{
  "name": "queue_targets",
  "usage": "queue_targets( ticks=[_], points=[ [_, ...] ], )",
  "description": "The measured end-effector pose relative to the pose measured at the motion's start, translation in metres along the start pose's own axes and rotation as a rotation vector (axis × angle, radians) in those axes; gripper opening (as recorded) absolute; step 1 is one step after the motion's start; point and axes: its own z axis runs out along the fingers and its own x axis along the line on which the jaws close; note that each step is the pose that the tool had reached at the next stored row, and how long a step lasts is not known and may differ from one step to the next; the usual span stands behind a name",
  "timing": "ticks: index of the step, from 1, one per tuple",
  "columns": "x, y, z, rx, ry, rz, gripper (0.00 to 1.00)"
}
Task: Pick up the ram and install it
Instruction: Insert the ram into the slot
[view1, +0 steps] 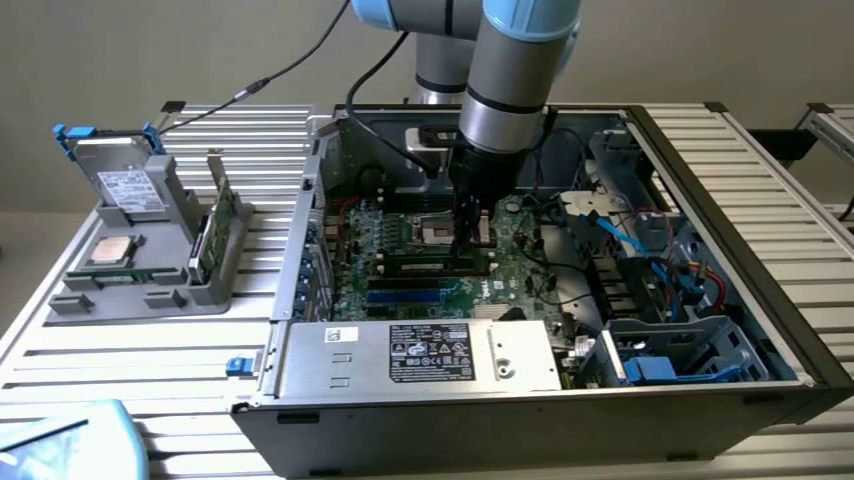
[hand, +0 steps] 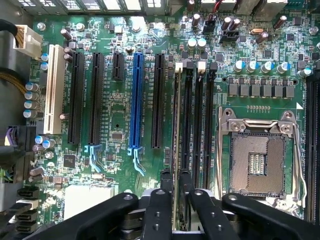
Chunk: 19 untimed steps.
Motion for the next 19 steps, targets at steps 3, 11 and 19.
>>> queue_targets(
  ticks=[3,11,19],
  points=[
    [0.0,0.0,0.0001,-0.0001,0.0031,0.0,0.39],
    [0.0,0.0106,0.0014,0.0,0.0038,0.001,0.63],
    [-0.001,0.0295,-0.0045,0.0004,0.0038,0.0,0.63]
  ],
)
